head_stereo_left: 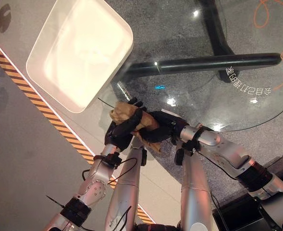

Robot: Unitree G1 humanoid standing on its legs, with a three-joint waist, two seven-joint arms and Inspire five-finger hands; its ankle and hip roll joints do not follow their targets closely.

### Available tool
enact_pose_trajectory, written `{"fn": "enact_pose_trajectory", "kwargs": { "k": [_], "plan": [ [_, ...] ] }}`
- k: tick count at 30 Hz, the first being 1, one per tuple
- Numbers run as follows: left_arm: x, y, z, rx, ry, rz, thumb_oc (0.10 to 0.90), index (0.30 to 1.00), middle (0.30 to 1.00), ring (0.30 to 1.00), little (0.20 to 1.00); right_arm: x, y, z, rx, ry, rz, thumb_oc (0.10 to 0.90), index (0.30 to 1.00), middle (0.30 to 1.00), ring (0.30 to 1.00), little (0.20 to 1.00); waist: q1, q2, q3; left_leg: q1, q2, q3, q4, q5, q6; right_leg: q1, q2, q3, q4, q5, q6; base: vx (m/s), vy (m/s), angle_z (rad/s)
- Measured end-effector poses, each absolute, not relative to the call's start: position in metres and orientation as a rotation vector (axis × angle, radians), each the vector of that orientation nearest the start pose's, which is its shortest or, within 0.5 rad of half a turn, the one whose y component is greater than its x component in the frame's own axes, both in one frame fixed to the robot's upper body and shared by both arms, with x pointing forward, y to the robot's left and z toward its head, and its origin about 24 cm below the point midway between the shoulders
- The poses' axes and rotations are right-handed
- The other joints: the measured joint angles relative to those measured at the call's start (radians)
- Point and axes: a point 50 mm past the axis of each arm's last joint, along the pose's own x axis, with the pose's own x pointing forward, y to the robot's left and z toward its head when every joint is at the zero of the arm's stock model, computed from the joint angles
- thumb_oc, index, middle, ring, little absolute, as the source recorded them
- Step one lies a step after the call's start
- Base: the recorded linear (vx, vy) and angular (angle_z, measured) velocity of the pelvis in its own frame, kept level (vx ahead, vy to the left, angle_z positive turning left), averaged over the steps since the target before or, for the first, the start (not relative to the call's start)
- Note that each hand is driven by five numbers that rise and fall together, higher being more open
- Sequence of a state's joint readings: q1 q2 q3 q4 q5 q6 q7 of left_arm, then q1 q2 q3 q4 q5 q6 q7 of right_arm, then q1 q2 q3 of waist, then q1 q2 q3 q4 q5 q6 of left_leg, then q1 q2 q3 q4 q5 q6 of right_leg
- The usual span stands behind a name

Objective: Wipe the table with a cloth and put it in the basket.

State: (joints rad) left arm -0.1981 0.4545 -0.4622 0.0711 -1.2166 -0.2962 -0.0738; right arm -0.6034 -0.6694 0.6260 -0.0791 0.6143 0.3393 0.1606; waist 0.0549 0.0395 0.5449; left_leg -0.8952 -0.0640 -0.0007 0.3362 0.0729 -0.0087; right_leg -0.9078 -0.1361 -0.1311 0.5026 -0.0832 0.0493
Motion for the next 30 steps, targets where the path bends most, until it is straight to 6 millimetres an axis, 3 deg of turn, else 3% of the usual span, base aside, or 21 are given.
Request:
{"fn": "enact_pose_trajectory", "kwargs": {
  "k": [9,10,11,13,24,30],
  "plan": [
    [0.275,0.145,0.071,-0.734,-0.072,-0.332,0.100,0.300,0.300,0.300,0.200,0.298,-0.094,0.127,-0.322,0.092,0.807,0.100,0.300,0.300,0.300,0.200,-0.002,0.000,0.000,0.000,0.000,0.000,0.005,0.000,0.000,0.002,0.000,0.000,0.002,0.001,-0.001,0.00,0.000,0.00],
    [0.275,0.145,0.071,-0.734,-0.072,-0.332,0.100,0.300,0.300,0.300,0.200,0.298,-0.094,0.127,-0.322,0.092,0.806,0.229,0.411,0.411,0.411,0.329,-0.002,0.000,0.000,0.000,0.000,0.000,0.006,0.000,0.000,0.002,0.001,0.000,0.002,0.001,-0.001,0.00,0.000,0.00],
    [0.275,0.145,0.071,-0.735,-0.072,-0.332,0.100,0.300,0.300,0.300,0.200,0.298,-0.094,0.127,-0.322,0.091,0.806,0.575,0.707,0.707,0.707,0.675,-0.002,0.000,0.000,0.000,0.000,0.000,0.007,0.000,0.000,0.003,0.001,0.000,0.002,0.001,-0.001,0.00,0.000,0.00],
    [0.275,0.145,0.070,-0.735,-0.072,-0.332,0.100,0.300,0.300,0.300,0.200,0.298,-0.094,0.127,-0.322,0.092,0.806,0.800,0.900,0.900,0.900,0.900,-0.002,0.000,0.000,0.001,0.000,-0.001,0.009,0.000,0.000,0.005,0.001,0.000,0.002,0.001,-0.001,0.00,0.000,0.00],
    [0.278,0.149,0.072,-0.737,-0.082,-0.320,0.100,0.300,0.300,0.300,0.200,0.290,-0.093,0.124,-0.276,0.070,0.819,0.800,0.900,0.900,0.900,0.900,-0.009,-0.001,0.000,0.005,0.001,-0.003,0.016,0.000,0.000,0.011,0.002,-0.001,0.004,0.006,-0.002,0.00,0.000,0.00],
    [0.279,0.150,0.075,-0.735,-0.096,-0.330,0.100,0.300,0.300,0.300,0.200,0.287,-0.096,0.122,-0.249,0.052,0.813,0.800,0.900,0.900,0.900,0.900,-0.032,-0.010,0.000,0.004,0.001,-0.003,0.017,0.000,0.001,0.014,0.002,-0.002,0.000,0.008,-0.001,0.00,0.000,0.00]
  ]
}}
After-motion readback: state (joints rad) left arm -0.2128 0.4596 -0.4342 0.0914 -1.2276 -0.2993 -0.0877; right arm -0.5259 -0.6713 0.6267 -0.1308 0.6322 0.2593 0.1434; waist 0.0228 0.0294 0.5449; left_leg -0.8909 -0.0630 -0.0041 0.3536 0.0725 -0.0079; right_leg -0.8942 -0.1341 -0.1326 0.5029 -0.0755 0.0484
